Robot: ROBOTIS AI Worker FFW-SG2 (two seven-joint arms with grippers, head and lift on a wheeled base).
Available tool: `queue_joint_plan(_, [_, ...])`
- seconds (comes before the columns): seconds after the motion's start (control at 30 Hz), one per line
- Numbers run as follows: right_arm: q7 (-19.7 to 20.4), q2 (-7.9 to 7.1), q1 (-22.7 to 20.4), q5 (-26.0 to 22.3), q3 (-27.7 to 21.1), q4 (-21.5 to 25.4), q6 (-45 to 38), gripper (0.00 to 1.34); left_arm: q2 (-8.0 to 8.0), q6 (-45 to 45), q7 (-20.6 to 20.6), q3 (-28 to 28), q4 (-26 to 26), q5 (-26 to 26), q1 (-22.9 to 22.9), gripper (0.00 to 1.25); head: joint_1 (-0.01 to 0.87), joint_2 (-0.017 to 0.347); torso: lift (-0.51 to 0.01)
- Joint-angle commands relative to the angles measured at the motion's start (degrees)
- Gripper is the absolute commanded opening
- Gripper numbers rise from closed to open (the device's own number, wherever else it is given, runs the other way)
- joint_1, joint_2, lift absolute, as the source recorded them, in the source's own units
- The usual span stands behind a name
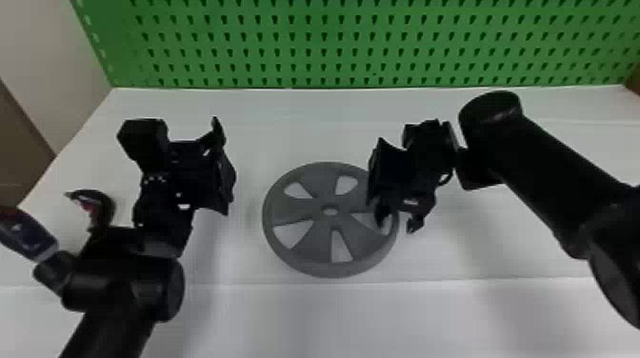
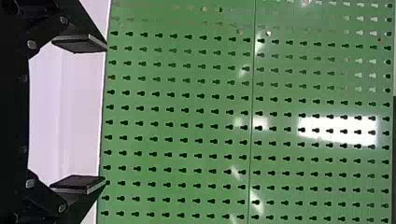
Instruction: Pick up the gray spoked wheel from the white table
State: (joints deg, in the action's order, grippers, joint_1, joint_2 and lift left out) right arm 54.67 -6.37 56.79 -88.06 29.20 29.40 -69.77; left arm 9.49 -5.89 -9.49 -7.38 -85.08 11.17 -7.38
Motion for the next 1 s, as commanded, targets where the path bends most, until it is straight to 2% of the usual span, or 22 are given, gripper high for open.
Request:
queue_joint_plan(0.0, [0.0, 0.05, 0.1, 0.0, 0.3, 0.0, 0.0, 0.58, 0.00, 0.0, 0.0, 0.0, 0.0, -0.1, 0.0, 0.98, 0.806, 0.044, -0.098])
queue_joint_plan(0.1, [0.0, 0.05, 0.1, -0.2, 0.4, 0.0, 0.0, 0.47, 0.00, 0.0, -0.1, 0.0, 0.0, 0.0, 0.0, 0.98, 0.806, 0.044, -0.098])
queue_joint_plan(0.27, [0.0, 0.05, 0.1, -0.4, 0.5, 0.0, -0.1, 0.43, 0.00, 0.0, -0.1, 0.0, 0.0, 0.0, 0.0, 0.98, 0.806, 0.044, -0.098])
queue_joint_plan(0.4, [0.0, 0.05, 0.1, -0.4, 0.6, 0.0, -0.2, 0.26, 0.00, 0.0, -0.1, 0.0, 0.0, 0.0, 0.0, 0.98, 0.806, 0.044, -0.098])
queue_joint_plan(0.47, [0.0, 0.05, 0.1, -0.5, 0.6, -0.1, -0.2, 0.23, 0.00, 0.0, -0.1, 0.0, 0.0, 0.0, 0.0, 0.98, 0.806, 0.044, -0.098])
queue_joint_plan(0.97, [0.0, 0.05, 0.2, -1.0, 0.7, -0.3, -0.2, 0.21, 0.00, 0.0, -0.1, -0.1, 0.1, 0.0, 0.0, 0.98, 0.806, 0.044, -0.098])
